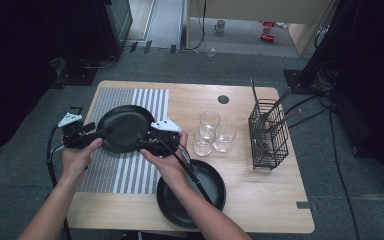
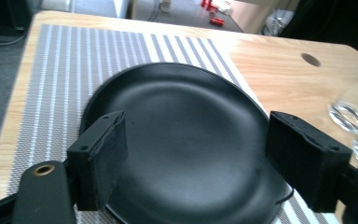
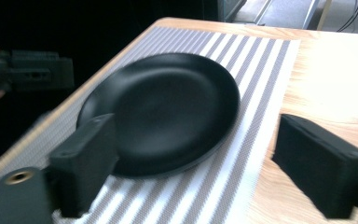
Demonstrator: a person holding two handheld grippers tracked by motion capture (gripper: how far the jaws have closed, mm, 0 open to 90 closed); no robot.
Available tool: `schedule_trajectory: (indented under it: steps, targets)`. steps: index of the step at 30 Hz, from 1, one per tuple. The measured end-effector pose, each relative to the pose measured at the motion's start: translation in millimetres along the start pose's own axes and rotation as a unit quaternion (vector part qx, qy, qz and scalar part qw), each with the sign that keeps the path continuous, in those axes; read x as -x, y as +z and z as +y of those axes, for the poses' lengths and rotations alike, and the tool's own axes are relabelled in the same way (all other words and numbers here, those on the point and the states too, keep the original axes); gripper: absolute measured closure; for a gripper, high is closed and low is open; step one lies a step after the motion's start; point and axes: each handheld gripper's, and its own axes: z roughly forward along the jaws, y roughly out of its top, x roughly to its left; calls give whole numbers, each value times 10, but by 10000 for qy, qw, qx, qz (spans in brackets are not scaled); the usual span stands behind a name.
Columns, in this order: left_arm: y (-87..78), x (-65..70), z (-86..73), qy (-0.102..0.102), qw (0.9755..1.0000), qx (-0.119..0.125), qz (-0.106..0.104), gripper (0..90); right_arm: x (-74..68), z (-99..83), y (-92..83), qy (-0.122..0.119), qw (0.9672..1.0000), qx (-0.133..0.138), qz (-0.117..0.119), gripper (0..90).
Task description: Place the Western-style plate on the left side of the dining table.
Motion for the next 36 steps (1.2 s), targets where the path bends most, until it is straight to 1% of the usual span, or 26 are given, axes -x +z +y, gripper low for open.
schedule_trajectory:
  steps: [1,2,4,5,7,10,12,15,21,22,24,25,27,29,33,36]
  targets:
    - [-10,14,-8,34,10000,-5,-7,164,11,-16,-65,-74,10000,50,-17,63]
    - [-20,28,-14,62,10000,-18,-12,164,11,-16,-65,-74,10000,50,-17,63]
    - [-42,52,-21,54,10000,-15,-16,135,31,-34,-123,-47,10000,43,-11,24]
    - [-57,67,-23,58,10000,-7,-26,124,50,-55,-178,-48,10000,67,-13,0]
    - [-84,105,-33,103,9999,-3,-49,123,57,-69,-205,-76,9999,72,-20,0]
    - [-129,181,-66,187,9998,-10,-118,114,73,-120,-295,-288,9995,102,-18,0]
    - [-161,241,-94,263,9996,-1,-135,109,85,-146,-341,-302,9995,120,-11,0]
    - [-205,315,-138,310,9994,2,-160,98,106,-189,-444,-346,9992,172,-37,0]
    - [-244,393,-196,347,9991,-1,-253,91,123,-233,-573,-411,9988,253,-58,0]
    - [-253,409,-210,347,9990,1,-283,83,125,-245,-597,-419,9987,270,-66,0]
    - [-270,452,-248,447,9986,-5,-292,61,131,-270,-639,-429,9987,281,-66,0]
    - [-281,474,-273,466,9983,-21,-354,34,133,-286,-658,-434,9986,283,-67,0]
    - [-292,503,-311,478,9981,-40,-378,30,138,-316,-695,-454,9985,294,-85,0]
    - [-305,526,-352,503,9981,-39,-356,29,142,-338,-729,-481,9984,287,-78,0]
    - [-337,563,-433,528,9977,-28,-418,29,163,-364,-815,-590,9975,354,-167,0]
    - [-367,574,-475,508,9975,-5,-495,29,186,-377,-869,-587,9974,375,-185,0]
